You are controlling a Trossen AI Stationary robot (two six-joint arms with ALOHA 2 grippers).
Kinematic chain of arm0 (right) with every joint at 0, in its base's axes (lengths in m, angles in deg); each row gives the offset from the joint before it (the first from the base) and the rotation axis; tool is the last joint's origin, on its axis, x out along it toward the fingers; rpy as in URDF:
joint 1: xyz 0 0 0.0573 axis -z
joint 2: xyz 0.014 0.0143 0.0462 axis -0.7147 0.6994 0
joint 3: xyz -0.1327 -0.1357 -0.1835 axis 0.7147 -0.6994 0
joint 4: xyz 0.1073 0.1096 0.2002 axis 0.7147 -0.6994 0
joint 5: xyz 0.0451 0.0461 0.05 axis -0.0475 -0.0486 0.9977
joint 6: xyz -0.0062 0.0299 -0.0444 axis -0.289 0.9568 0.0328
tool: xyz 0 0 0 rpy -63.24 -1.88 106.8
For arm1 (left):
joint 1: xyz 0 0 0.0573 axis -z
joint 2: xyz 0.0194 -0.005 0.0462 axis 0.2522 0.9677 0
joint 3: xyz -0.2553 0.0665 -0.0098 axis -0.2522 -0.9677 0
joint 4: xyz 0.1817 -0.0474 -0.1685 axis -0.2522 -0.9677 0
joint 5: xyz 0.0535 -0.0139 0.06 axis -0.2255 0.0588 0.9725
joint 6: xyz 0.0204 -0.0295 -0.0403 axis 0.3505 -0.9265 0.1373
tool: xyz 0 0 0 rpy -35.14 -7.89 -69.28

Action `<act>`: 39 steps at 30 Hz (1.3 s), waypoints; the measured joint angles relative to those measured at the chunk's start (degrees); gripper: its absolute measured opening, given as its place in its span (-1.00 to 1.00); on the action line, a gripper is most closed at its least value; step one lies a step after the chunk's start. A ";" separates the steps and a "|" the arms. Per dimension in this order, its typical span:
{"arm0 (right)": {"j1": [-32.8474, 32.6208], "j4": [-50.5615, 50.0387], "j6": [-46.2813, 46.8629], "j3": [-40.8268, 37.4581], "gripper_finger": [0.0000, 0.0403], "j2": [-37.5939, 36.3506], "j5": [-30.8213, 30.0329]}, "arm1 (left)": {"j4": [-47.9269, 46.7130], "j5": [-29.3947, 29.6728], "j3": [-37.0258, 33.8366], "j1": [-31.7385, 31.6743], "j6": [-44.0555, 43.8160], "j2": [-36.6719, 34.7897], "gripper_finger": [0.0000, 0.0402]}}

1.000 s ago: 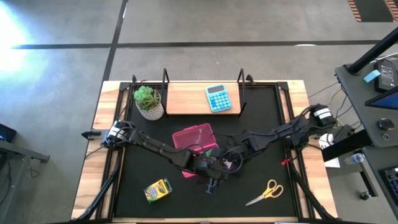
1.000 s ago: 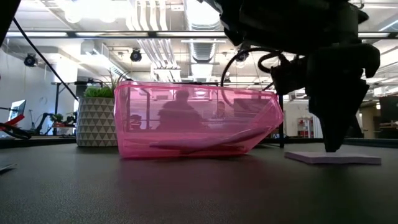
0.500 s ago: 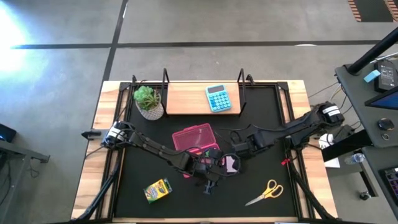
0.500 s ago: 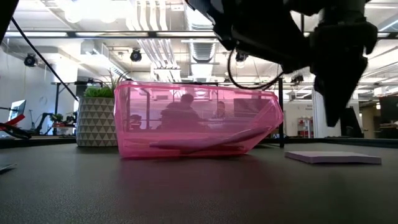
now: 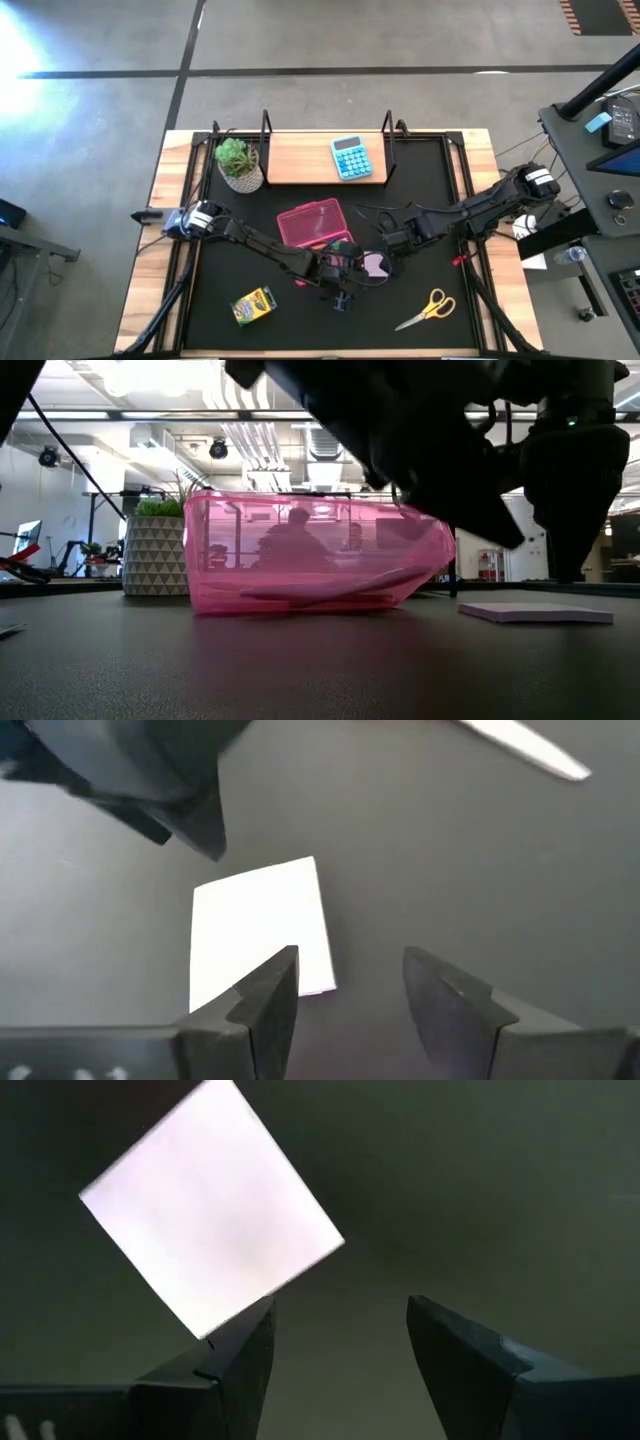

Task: Pack school essentials
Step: Put the purple sticky note into the red supply box

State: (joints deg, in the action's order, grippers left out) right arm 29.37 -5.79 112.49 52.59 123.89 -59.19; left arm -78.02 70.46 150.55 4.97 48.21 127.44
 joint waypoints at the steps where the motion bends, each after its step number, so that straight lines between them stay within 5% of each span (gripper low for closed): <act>1: 0.00 0.76 0.11 -0.30 0.08 -0.25 0.00 | 0.22 0.02 0.17 -0.16 0.31 0.62 -0.18; 16: 0.00 6.13 4.37 -2.85 0.08 -3.50 0.15 | -1.57 1.91 0.28 -1.78 3.33 2.12 -0.18; 25: 0.00 6.15 4.26 -2.87 0.08 -3.79 0.13 | -14.87 6.51 0.41 -2.00 3.40 1.83 -0.18; 39: -0.01 6.67 8.03 -2.89 0.08 -6.83 1.54 | -10.60 6.06 1.57 -1.84 8.91 -2.15 -0.18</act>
State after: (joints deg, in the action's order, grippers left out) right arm 29.36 0.88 120.52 49.69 117.06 -57.65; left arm -88.62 76.52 152.13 3.14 57.12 125.29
